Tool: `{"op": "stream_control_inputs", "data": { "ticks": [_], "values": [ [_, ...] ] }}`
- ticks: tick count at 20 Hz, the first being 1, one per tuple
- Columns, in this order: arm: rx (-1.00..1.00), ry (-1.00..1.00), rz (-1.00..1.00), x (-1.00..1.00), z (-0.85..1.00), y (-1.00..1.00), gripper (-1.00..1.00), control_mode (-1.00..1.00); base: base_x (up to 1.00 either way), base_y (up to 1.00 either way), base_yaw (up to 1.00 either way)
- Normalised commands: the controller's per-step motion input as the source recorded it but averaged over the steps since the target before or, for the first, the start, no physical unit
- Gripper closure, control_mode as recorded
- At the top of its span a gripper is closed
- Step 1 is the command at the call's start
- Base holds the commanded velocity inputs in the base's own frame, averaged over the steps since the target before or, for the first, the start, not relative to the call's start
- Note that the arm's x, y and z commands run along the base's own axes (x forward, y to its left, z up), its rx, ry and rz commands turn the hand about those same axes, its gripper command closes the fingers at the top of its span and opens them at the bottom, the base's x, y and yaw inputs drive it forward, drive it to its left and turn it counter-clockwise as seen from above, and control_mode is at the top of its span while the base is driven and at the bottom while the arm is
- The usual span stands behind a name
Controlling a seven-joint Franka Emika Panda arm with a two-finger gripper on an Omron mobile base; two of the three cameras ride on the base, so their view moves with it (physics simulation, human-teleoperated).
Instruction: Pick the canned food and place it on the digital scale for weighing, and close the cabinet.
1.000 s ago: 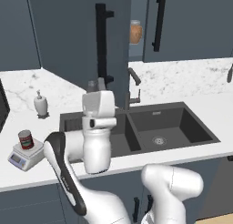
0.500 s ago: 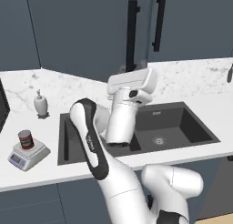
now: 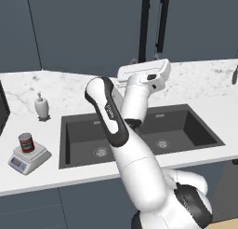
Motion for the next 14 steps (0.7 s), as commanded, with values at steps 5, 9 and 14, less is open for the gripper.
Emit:
{"op": "stream_control_inputs", "data": {
  "ticks": [5, 9, 14],
  "values": [
    [0.17, 0.0, 0.0, 1.0, 0.07, 0.15, -1.0, -1.0, 0.0, 0.0, 0.0],
    [0.27, 0.03, 0.0, 0.99, 0.01, 0.0, -1.0, -1.0, 0.0, 0.0, 0.0],
    [0.25, 0.03, 0.01, 0.99, 0.04, 0.0, -1.0, -1.0, 0.0, 0.0, 0.0]
  ]
}}
